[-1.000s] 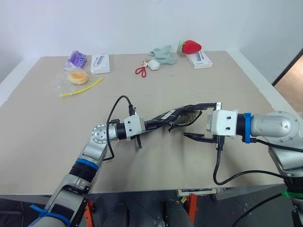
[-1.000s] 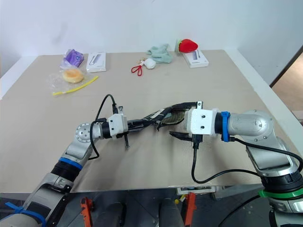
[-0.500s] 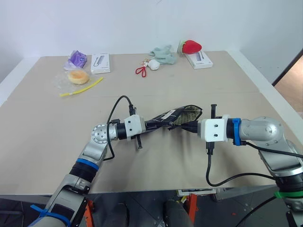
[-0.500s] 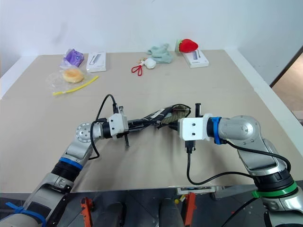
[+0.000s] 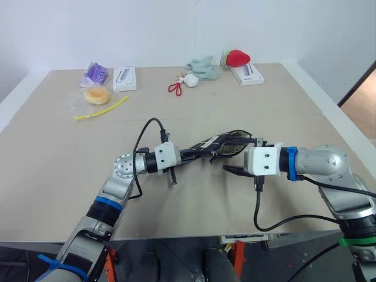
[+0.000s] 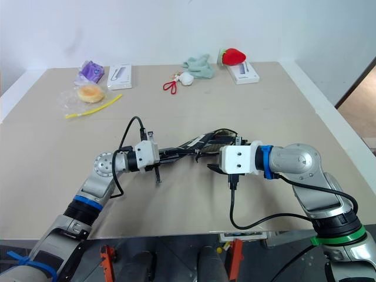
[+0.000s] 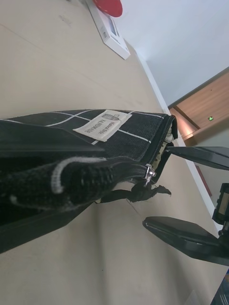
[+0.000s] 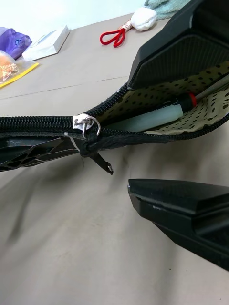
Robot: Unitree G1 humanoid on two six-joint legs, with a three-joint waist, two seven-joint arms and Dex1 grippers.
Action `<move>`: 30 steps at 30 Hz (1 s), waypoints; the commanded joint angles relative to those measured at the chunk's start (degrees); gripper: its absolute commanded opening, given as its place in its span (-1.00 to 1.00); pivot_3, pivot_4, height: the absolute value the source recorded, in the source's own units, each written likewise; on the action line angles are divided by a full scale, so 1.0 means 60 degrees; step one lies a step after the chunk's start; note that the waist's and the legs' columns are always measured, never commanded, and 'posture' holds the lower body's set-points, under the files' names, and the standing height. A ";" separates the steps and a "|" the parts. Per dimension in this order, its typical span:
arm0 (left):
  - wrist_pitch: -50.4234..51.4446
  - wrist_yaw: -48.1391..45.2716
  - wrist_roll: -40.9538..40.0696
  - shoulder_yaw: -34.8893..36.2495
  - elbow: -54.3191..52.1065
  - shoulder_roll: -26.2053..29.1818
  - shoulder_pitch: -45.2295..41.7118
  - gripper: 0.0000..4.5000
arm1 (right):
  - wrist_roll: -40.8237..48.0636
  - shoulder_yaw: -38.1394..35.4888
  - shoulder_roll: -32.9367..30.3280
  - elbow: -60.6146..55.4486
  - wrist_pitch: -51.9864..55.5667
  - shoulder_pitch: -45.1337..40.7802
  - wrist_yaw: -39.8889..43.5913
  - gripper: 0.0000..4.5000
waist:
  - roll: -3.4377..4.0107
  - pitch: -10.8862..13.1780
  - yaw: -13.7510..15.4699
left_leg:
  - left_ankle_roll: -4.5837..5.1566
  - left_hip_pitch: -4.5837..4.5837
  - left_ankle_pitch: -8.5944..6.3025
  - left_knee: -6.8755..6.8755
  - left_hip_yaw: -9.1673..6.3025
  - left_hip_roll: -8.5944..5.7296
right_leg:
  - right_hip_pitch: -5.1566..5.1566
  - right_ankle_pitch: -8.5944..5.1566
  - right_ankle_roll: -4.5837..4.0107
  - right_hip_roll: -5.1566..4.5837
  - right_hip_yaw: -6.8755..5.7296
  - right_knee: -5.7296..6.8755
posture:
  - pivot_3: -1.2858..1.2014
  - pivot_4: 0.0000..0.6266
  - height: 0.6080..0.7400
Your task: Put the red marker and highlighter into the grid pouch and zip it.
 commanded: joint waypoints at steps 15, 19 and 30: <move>-0.0001 0.0027 -0.0120 0.0096 -0.0395 0.0027 0.0023 -1.00 | 0.0480 -0.1178 -0.0518 0.0432 0.0245 0.0031 -0.0059 -0.96 | 0.0000 0.0000 0.0011 | 0.0000 -0.0001 0.0000 0.0000 0.0000 0.0000 | 0.0000 0.0000 0.0000 0.0000 0.0000 0.0000 | 0.03 -0.52 1.00; 0.0000 0.0018 -0.0119 0.0102 -0.0406 0.0052 0.0039 -1.00 | 0.0149 -0.1862 -0.1344 0.1804 -0.0321 0.0205 -0.0187 -0.96 | 0.0000 0.0001 0.0051 | 0.0000 -0.0001 0.0000 0.0001 0.0001 -0.0001 | 0.0002 0.0000 -0.0001 -0.0001 0.0000 -0.0001 | 0.03 -0.52 1.00; 0.0135 -0.0239 -0.0175 0.0080 -0.0278 0.0189 0.0009 -1.00 | 0.0820 -0.2403 -0.1814 0.3018 -0.0446 0.0349 -0.0227 -0.96 | -0.0001 0.0001 -0.0012 | 0.0000 0.0006 0.0000 -0.0002 0.0015 0.0001 | 0.0000 0.0000 -0.0003 0.0000 0.0014 0.0000 | 0.03 -0.52 1.00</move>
